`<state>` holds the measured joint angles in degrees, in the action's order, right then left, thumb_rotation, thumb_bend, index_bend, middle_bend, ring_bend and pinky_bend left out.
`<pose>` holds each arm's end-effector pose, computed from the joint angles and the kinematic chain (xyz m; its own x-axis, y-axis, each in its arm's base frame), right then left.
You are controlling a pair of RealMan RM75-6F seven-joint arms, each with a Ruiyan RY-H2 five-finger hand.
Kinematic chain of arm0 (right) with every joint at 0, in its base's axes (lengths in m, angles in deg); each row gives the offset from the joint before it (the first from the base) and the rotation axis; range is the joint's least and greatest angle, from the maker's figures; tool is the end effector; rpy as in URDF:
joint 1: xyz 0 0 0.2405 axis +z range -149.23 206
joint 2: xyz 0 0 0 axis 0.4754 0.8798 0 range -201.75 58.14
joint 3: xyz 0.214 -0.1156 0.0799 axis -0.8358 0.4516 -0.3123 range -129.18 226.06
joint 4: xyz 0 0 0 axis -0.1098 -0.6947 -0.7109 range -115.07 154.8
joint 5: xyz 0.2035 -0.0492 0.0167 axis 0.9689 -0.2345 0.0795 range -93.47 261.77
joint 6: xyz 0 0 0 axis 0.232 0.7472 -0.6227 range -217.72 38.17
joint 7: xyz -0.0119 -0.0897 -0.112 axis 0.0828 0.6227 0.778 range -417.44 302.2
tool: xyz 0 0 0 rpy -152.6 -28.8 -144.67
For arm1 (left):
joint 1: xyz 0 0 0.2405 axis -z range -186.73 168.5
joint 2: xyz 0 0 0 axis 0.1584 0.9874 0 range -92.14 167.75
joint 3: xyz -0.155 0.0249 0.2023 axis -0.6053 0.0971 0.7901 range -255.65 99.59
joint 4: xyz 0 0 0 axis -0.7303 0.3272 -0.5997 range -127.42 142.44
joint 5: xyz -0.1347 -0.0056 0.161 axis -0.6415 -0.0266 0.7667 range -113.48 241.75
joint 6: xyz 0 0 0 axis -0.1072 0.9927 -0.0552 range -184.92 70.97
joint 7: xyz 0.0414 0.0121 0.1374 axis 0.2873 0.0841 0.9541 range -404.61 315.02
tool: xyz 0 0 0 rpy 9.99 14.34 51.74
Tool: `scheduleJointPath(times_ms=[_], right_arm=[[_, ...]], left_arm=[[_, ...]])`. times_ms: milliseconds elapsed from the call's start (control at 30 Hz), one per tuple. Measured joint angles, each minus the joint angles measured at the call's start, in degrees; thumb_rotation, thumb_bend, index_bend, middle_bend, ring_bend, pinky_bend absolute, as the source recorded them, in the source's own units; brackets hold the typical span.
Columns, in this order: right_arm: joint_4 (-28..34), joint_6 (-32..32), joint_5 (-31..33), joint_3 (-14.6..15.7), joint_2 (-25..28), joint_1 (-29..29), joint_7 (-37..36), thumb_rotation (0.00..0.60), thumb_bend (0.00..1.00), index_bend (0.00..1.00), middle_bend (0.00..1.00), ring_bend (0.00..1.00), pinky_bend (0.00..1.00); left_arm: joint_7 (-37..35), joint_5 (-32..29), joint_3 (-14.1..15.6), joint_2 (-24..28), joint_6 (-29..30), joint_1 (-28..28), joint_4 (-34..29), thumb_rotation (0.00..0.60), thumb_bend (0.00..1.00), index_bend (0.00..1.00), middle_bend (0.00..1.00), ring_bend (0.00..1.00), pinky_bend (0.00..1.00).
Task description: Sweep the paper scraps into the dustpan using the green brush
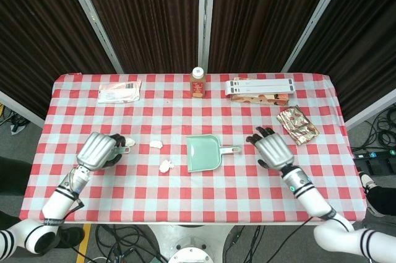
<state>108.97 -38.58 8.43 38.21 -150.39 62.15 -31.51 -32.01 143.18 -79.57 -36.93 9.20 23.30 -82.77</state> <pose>-0.1913 -0.3206 0.0273 0.6640 -0.1815 0.7254 -0.7110 -0.4534 0.5375 -0.2135 0.2973 0.0588 0.5302 0.1427 0.8358 0.8062 -0.3901 -0.4448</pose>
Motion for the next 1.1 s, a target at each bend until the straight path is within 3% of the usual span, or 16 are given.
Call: scheduleJointPath(times_ms=[167,367,1100], right_arm=[[-5.77,-3.56,7.1,-1.11,-7.32,5.0,6.28,0.6,0.17,0.32,0.38,0.15,0.22],[-10.43,-5.57,12.01,-0.95,-12.37,8.92,10.71,0.6,0.23,0.35,0.41,0.15,0.22],[-12.56,-3.12,15.26,2.08,-15.89,12.7,13.95,0.6,0.24,0.4,0.44,0.17,0.22]], left_arm=[[-0.95,0.22,-0.22,0.61,-0.01,-0.61,-0.27,0.6,0.45,0.53,0.55,0.75,0.87],[-0.92,0.46,-0.32,1.03,-0.67,-0.84,-0.56,0.6,0.45,0.53,0.55,0.75,0.87],[-1.69,0.27,-1.44,1.12,-2.18,-1.19,-0.13,0.6,0.45,0.53,0.55,0.75,0.87]])
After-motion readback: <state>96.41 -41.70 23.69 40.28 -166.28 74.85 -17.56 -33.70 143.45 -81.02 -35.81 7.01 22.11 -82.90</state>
